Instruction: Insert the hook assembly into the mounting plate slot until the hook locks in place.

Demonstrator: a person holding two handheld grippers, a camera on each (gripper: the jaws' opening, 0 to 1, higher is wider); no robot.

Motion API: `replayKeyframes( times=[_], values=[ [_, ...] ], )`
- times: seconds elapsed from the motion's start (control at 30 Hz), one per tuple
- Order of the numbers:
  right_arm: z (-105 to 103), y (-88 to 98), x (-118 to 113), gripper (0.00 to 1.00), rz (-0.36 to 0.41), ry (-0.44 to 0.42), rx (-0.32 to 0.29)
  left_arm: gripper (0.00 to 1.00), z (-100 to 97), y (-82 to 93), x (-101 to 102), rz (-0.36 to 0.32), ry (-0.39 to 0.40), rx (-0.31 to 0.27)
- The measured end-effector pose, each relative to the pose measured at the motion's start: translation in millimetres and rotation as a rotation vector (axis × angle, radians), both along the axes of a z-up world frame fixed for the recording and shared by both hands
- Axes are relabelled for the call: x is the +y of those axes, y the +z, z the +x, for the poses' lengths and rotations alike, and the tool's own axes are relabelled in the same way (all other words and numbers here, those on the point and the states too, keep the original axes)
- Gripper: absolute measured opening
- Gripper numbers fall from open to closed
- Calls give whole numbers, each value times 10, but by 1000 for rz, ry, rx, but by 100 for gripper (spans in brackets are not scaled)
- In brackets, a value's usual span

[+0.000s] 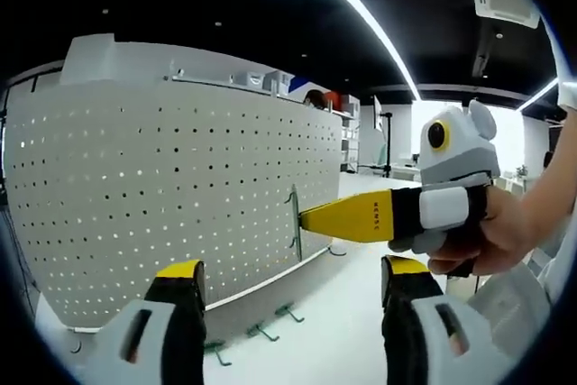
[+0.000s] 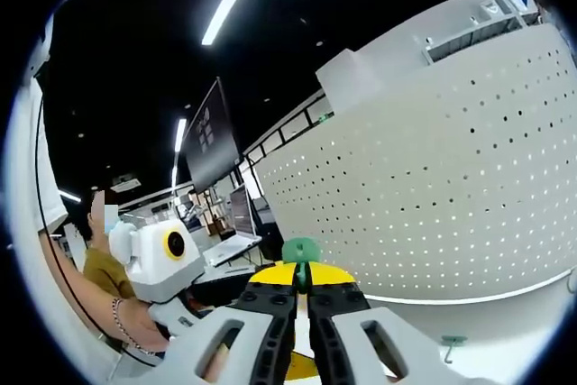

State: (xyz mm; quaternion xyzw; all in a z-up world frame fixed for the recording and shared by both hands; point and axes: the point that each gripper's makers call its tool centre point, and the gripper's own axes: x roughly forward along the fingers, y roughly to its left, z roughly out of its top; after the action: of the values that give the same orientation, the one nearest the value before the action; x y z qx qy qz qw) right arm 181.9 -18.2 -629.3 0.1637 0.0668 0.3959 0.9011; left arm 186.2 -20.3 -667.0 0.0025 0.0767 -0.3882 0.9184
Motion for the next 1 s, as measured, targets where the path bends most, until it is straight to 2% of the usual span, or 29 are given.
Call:
replayKeyframes(
  times=[0.17,0.33,0.4,0.43,0.63,1.0],
  values=[
    [13,45,-31,0,-25,-18,-25,80,4,-9,9,3,3,3],
    [65,69,-142,0,-202,-110,-119,79,6,-8,25,-5,9,9],
    [132,46,-272,0,-329,-200,-154,79,4,-24,27,-3,9,13],
    [158,48,-318,0,-347,-233,-159,79,3,-28,29,-3,10,14],
    [184,50,-338,0,-319,-238,-139,79,10,-22,46,-4,14,9],
    [424,252,-401,0,-272,-281,-147,78,-7,-81,181,-2,43,26]
  ],
)
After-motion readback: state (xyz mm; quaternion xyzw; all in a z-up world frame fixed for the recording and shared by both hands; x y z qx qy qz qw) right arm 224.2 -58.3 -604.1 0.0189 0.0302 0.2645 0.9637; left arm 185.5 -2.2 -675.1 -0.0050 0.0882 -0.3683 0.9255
